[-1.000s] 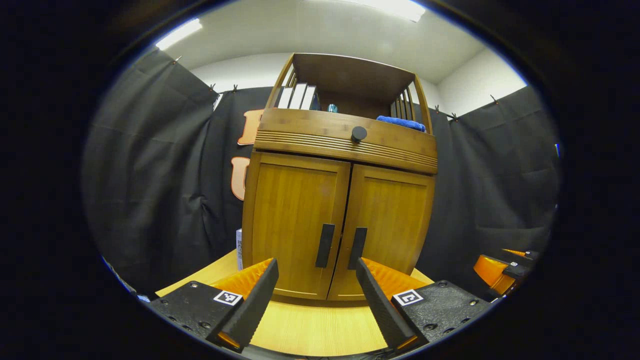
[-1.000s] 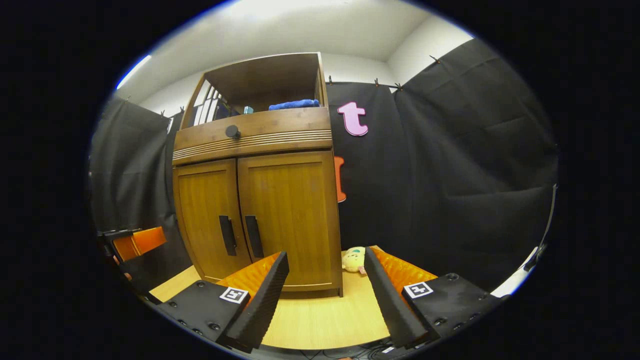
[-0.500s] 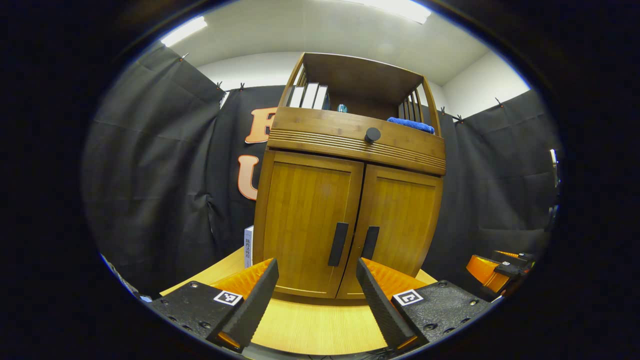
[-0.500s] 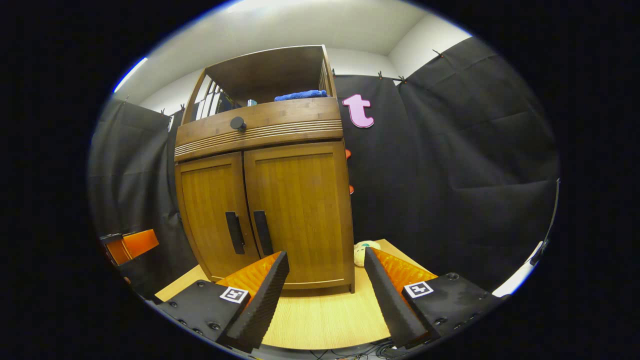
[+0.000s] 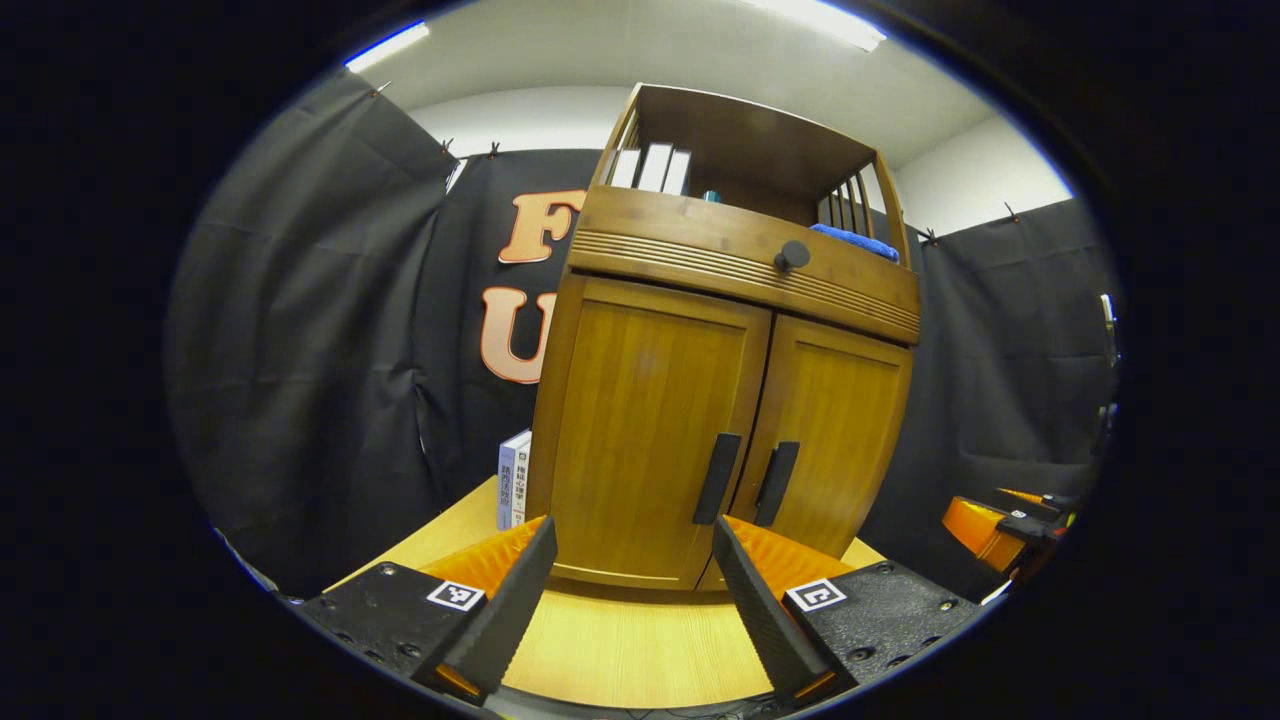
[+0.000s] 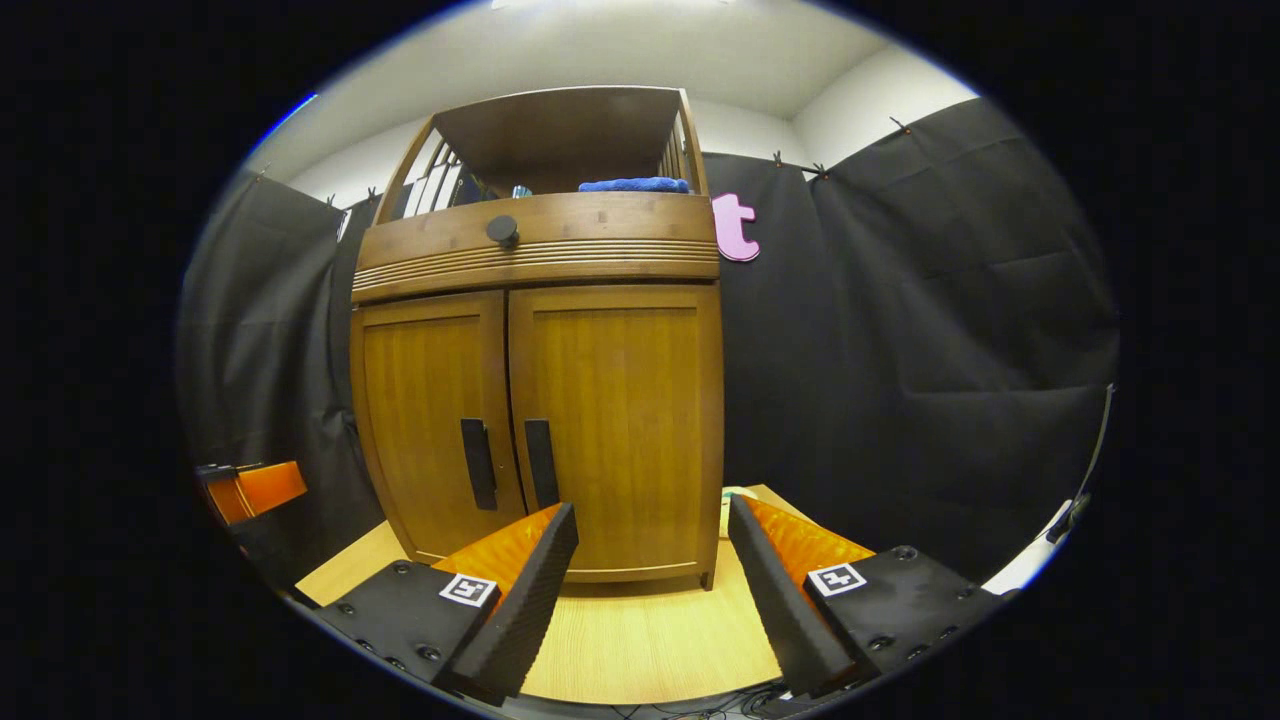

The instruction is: Open the right door of the double-door shoe cabinet with the right hand, and open the left door with the left hand.

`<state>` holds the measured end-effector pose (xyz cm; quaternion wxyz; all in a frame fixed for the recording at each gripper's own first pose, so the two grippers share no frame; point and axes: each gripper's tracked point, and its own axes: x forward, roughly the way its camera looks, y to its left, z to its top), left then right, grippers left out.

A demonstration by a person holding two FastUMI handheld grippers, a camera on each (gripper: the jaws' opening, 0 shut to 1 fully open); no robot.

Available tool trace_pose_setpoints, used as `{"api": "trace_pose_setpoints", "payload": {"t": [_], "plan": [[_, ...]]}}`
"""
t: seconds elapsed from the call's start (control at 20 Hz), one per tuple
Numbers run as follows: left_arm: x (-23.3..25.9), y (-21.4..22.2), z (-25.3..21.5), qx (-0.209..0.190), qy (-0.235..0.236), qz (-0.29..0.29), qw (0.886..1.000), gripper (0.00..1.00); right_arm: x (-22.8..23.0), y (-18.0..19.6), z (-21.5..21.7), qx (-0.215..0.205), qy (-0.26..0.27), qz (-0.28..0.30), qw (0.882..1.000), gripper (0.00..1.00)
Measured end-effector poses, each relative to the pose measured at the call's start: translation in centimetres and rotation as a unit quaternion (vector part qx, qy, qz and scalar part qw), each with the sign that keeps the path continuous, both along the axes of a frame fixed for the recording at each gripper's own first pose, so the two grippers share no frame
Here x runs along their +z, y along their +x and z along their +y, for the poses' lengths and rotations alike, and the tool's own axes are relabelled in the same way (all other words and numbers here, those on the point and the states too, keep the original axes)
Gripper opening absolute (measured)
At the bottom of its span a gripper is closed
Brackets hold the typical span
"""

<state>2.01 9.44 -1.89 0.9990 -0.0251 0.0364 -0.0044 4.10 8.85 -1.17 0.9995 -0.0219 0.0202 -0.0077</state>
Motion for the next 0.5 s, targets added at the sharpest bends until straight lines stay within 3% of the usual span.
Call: {"api": "trace_pose_setpoints", "payload": {"t": [0.05,0.4,0.45,0.5], "plan": [[0.1,0.1,0.5,0.000,0.001,-0.001,1.000,0.95,0.0,0.6,0.6,0.003,-0.001,-0.002,1.000,0.98],[0.7,0.9,3.2,-0.004,0.011,-0.013,1.000,0.92,-2.6,6.9,4.6,0.029,0.005,0.006,1.000,0.98],[0.7,0.8,3.7,-0.003,0.011,-0.012,1.000,0.92,-2.7,7.9,5.5,0.035,0.004,0.006,0.999,0.89],[0.7,0.8,4.2,-0.001,0.011,-0.012,1.000,0.92,-3.0,8.8,6.3,0.040,0.003,0.006,0.999,0.98]]}}
